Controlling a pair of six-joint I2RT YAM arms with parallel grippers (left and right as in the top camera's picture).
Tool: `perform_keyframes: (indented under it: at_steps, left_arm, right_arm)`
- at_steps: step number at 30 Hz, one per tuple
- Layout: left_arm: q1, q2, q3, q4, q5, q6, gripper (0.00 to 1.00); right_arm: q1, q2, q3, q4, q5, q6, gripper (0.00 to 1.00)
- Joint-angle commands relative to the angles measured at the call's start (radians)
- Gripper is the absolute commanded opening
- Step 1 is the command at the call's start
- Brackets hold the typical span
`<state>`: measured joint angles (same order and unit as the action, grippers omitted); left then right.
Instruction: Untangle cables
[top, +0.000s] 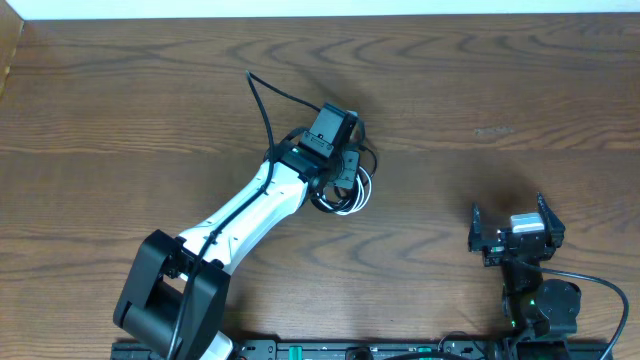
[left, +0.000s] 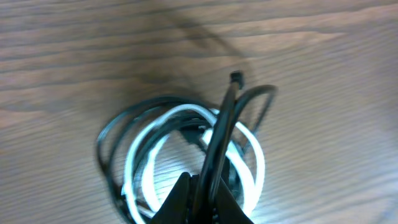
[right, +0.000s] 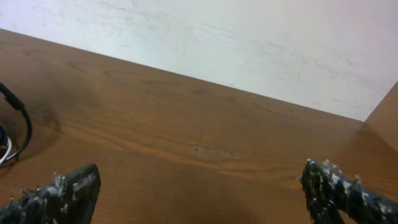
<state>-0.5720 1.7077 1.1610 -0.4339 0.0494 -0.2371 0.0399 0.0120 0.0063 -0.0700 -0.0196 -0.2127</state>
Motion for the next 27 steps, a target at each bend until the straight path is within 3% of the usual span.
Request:
perform_keyframes:
  at_steps: [1, 5, 14, 20, 27]
  left_arm:
    - [0.004, 0.005, 0.008, -0.01, -0.111, 0.023, 0.08]
    - [0.004, -0.045, 0.008, 0.036, -0.114, 0.02, 0.08]
    - [0.006, -0.27, 0.008, 0.164, -0.25, -0.171, 0.08]
    - [0.006, -0.281, 0.008, 0.08, -0.281, -0.187, 0.09]
    - [0.006, -0.146, 0.008, -0.085, -0.305, -0.187, 0.11]
  right_arm:
    - [0.007, -0.005, -0.001, -0.004, -0.006, -0.009, 0.99]
    - [0.007, -0.005, -0.001, -0.004, -0.006, -0.009, 0.99]
    - [0.007, -0.005, -0.001, -0.004, -0.006, -0.009, 0.99]
    - [0.007, -0.005, -0.001, -0.004, -0.006, -0.009, 0.99]
    - [0.007, -0.005, -0.001, -0.004, -0.006, -0.009, 0.99]
